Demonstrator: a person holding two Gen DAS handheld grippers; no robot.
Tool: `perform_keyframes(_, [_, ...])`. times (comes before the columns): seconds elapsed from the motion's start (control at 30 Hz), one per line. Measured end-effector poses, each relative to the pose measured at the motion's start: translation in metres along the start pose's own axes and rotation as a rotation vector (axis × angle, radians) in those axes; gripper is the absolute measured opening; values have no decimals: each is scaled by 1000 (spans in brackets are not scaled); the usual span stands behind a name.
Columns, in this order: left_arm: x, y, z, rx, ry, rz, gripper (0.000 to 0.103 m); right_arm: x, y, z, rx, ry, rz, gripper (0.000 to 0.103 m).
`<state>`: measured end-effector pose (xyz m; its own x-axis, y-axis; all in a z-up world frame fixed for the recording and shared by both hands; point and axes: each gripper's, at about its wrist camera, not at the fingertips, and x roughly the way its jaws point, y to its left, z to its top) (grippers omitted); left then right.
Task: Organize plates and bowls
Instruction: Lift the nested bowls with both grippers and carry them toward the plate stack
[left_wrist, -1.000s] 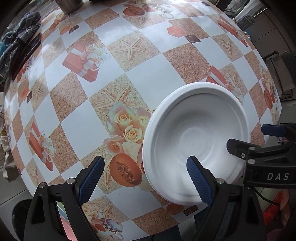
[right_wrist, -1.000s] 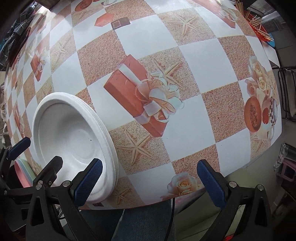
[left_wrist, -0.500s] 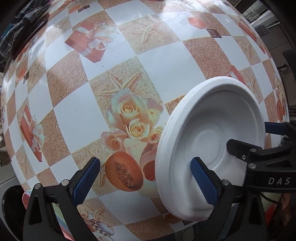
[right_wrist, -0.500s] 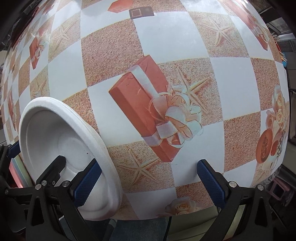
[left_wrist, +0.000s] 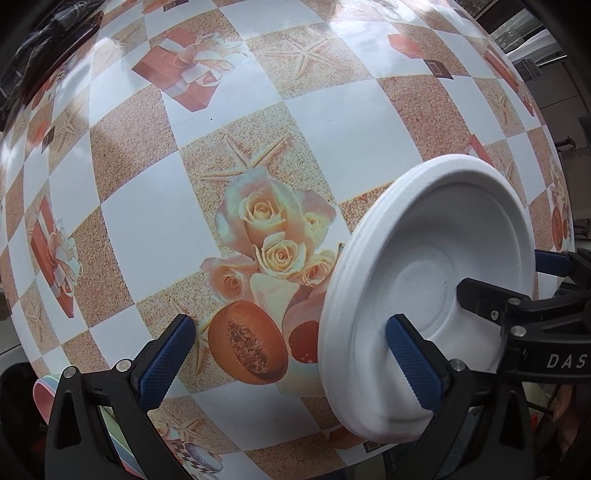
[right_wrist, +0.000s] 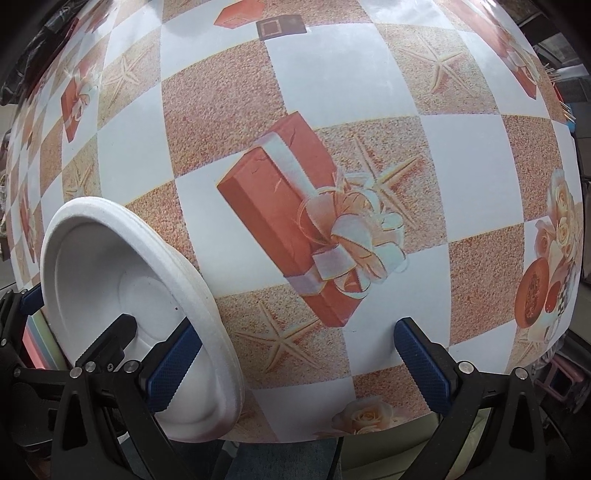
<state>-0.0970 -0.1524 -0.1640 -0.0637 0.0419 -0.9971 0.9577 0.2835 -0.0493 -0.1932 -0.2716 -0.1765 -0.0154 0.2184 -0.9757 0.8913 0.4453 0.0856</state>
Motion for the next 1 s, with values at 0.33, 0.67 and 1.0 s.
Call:
perform_keyframes(0.33, [1, 2, -1, -1, 6, -5, 103, -1, 0, -5, 12, -15, 2, 103])
perform_keyframes(0.67, [-2, -1, 1, -2, 2, -3, 103, -1, 1, -2, 19, -33, 0, 103])
perform_keyframes(1.0, [-3, -3, -2, -1, -9, -2, 103, -4, -1, -4, 31, -70, 3, 103])
